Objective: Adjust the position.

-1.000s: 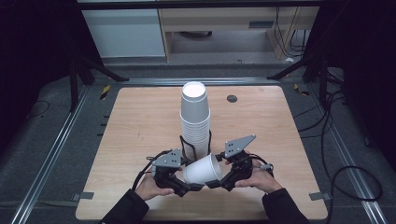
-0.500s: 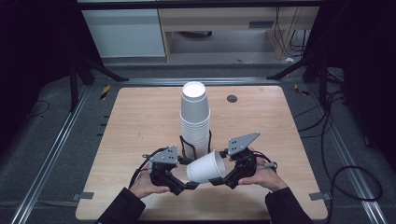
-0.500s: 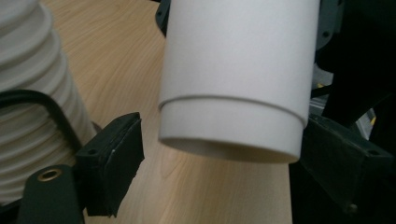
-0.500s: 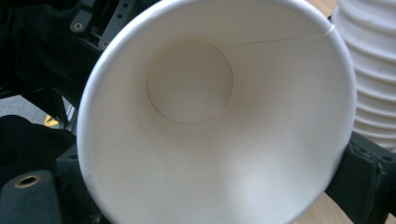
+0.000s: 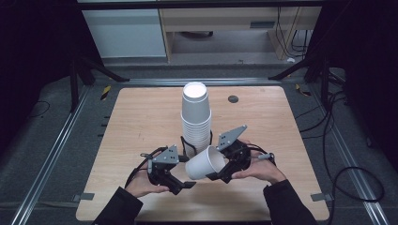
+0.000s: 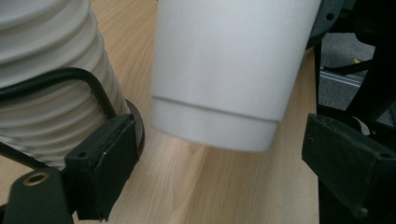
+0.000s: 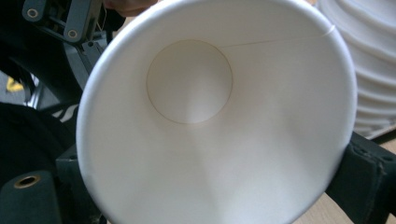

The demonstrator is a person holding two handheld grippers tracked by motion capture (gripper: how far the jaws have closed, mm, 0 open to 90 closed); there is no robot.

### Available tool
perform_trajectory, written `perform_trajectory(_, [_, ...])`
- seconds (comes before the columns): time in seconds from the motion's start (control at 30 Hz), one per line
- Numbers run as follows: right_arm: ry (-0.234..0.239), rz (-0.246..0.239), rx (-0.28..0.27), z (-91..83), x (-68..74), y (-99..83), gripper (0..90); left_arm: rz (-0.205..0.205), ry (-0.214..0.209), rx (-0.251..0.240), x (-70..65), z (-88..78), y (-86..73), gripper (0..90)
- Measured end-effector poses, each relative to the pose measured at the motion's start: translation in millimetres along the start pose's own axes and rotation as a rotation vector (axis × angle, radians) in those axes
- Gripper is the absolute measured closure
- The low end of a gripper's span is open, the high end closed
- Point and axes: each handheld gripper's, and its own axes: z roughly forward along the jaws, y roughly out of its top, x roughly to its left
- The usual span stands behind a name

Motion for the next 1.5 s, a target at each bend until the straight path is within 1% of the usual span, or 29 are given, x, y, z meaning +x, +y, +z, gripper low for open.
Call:
perform_trajectory(0.1, [-0.004,-0.022,0.050,6.7,0.8,8.1,9.5,0.007,0.010,0.008,0.0,0.4,0.4,9.9])
perform_trajectory(0.13, [-0.005,-0.022,0.067,9.1,1.0,10.6,9.5,0.014,0.020,0.010,-0.5,0.2,0.9,9.9])
perform_trajectory(0.17, [-0.005,-0.022,0.076,11.5,0.8,12.7,9.5,0.013,0.018,0.009,-0.5,0.2,0.9,10.2])
perform_trajectory(0.2, [-0.004,-0.016,0.083,13.7,0.7,14.5,9.5,0.016,0.025,0.012,-0.7,0.3,1.0,10.2])
perform_trajectory(0.23, [0.000,-0.022,0.088,15.7,0.3,16.1,9.5,0.019,0.025,0.015,-0.5,0.7,0.9,10.6])
perform_trajectory(0.37, [0.015,-0.017,0.104,22.5,0.9,21.0,9.4,0.025,0.025,0.032,-1.6,3.6,0.7,11.6])
perform_trajectory(0.47, [0.028,-0.020,0.110,25.6,1.7,23.1,9.4,0.020,0.023,0.033,-1.7,5.1,0.6,13.6])
perform_trajectory(0.6, [0.037,-0.025,0.119,27.0,2.6,23.6,9.4,0.017,0.022,0.035,-1.0,4.4,0.6,19.6])
perform_trajectory(0.67, [0.040,-0.025,0.117,26.6,2.4,23.6,9.4,0.011,0.014,0.030,-1.2,4.5,0.5,20.1])
perform_trajectory(0.83, [0.042,-0.026,0.116,26.2,3.5,23.6,9.4,0.013,0.010,0.030,-1.7,4.5,0.2,21.3])
perform_trajectory(0.87, [0.045,-0.030,0.115,26.0,3.2,23.4,9.3,0.020,0.011,0.029,-1.4,4.1,0.0,21.4])
perform_trajectory(0.9, [0.042,-0.030,0.113,25.9,3.3,23.3,9.2,0.017,0.005,0.027,-1.2,4.1,-0.1,21.6])
perform_trajectory(0.93, [0.048,-0.024,0.111,25.9,3.3,23.2,9.2,0.017,0.005,0.027,-1.3,4.2,-0.3,21.8])
perform_trajectory(1.03, [0.052,-0.031,0.116,26.4,2.7,22.4,9.2,0.019,0.008,0.034,-1.7,5.5,-0.4,22.1])
perform_trajectory(1.17, [0.049,-0.033,0.114,27.3,2.8,20.9,8.4,0.015,0.004,0.035,-1.6,6.3,-0.8,22.3])
perform_trajectory(1.3, [0.041,-0.045,0.087,26.4,3.3,19.9,6.5,0.009,0.000,0.023,-0.7,5.2,-0.6,22.2])
perform_trajectory(1.37, [0.039,-0.043,0.068,25.0,3.5,20.4,4.4,0.005,0.003,0.023,-0.4,5.1,-1.0,22.1])
perform_trajectory(1.47, [0.035,-0.031,0.030,20.7,3.7,21.1,3.6,-0.001,0.002,0.024,0.3,5.2,-1.8,22.1])
perform_trajectory(1.5, [0.033,-0.028,0.021,18.5,3.7,21.1,3.6,0.003,0.003,0.027,1.0,4.9,-1.9,22.1])
